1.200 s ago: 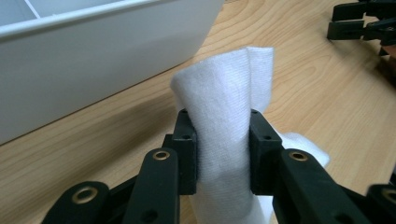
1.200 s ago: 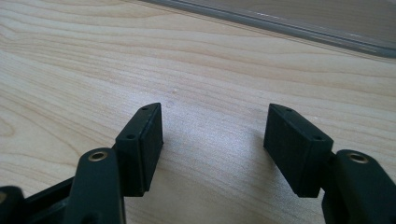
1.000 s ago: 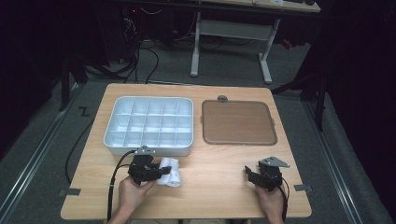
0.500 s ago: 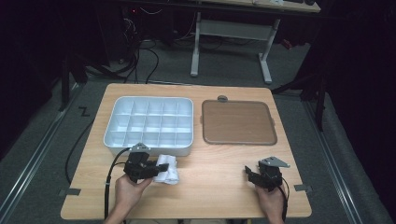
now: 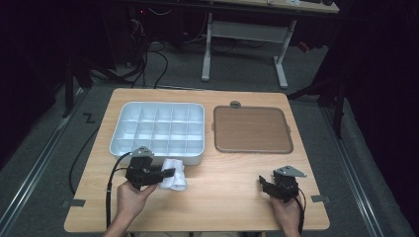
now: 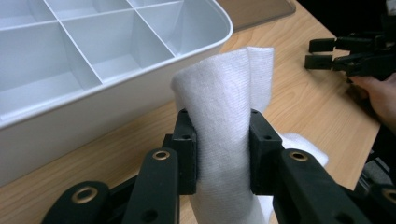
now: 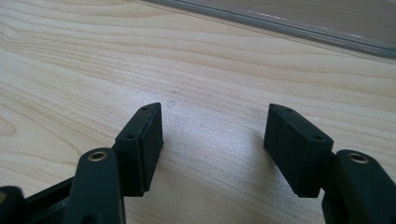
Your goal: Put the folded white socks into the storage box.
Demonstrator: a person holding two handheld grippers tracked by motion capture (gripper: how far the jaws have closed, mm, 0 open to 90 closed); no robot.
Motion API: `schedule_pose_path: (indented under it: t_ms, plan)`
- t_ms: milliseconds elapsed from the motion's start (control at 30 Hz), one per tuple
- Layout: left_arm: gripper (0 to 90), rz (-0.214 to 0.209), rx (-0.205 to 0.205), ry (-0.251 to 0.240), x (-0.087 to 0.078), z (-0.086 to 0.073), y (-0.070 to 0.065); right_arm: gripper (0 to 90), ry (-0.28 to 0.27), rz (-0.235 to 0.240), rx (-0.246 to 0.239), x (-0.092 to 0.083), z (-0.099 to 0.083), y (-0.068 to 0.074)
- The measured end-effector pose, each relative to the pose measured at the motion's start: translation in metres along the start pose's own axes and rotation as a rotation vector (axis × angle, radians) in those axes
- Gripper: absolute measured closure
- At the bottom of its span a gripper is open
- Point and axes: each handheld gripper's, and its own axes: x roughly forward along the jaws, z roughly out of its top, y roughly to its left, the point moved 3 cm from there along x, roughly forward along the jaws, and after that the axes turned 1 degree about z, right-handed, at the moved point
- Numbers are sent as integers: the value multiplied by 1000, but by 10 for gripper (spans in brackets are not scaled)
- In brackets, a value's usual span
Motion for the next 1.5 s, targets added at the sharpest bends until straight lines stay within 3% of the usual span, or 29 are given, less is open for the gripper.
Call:
schedule_pose_path:
  t_ms: [333,667,1067,1500]
  plan:
    - [695,-18,-8,-9,-8,15,-2,379,0,0,-1,0,0,0]
    - [694,-20,26,-7,-13,27,-8,379,0,0,0,0,0,0]
    - [694,-26,35,-22,-10,48,-14,379,-1,-1,1,0,0,0]
    - [694,-17,24,-52,-1,74,-11,379,-1,-1,1,0,0,0]
